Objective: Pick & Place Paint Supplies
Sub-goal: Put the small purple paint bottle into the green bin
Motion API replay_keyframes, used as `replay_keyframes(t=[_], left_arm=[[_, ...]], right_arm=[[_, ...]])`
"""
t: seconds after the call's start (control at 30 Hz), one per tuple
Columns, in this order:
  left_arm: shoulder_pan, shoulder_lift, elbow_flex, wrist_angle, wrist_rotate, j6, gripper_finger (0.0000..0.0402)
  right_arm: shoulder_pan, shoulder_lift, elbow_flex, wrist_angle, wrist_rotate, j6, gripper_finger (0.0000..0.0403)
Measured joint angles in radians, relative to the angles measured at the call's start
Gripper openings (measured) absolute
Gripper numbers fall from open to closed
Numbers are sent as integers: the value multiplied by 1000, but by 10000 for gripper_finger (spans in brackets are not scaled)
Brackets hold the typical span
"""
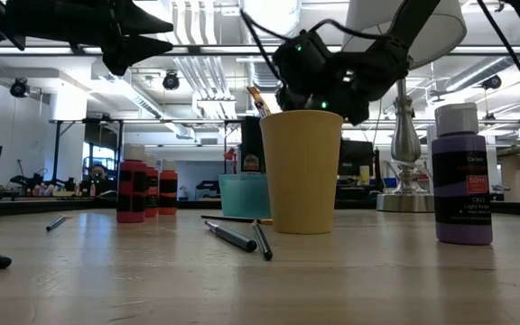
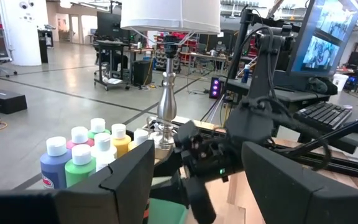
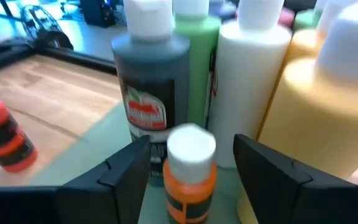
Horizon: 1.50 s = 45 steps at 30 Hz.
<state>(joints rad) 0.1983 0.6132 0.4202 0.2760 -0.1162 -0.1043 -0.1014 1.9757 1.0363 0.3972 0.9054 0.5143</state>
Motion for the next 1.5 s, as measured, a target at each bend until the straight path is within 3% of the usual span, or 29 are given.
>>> replay_keyframes(t=[0.47,0.87,1.3,1.5], left_arm=[[0,0,0,-1,0,0,248],[0,0,0,-1,0,0,248],[0,0,0,0,0,0,248],[0,0,0,-4,0,0,248]], right_arm=[[87,-231,0,-85,5,-190,260],[200,-426,-2,-397,2,-248,225],[228,-469,4,-413,3,-246,199],[222,-466,1,-418,12,-344,189]])
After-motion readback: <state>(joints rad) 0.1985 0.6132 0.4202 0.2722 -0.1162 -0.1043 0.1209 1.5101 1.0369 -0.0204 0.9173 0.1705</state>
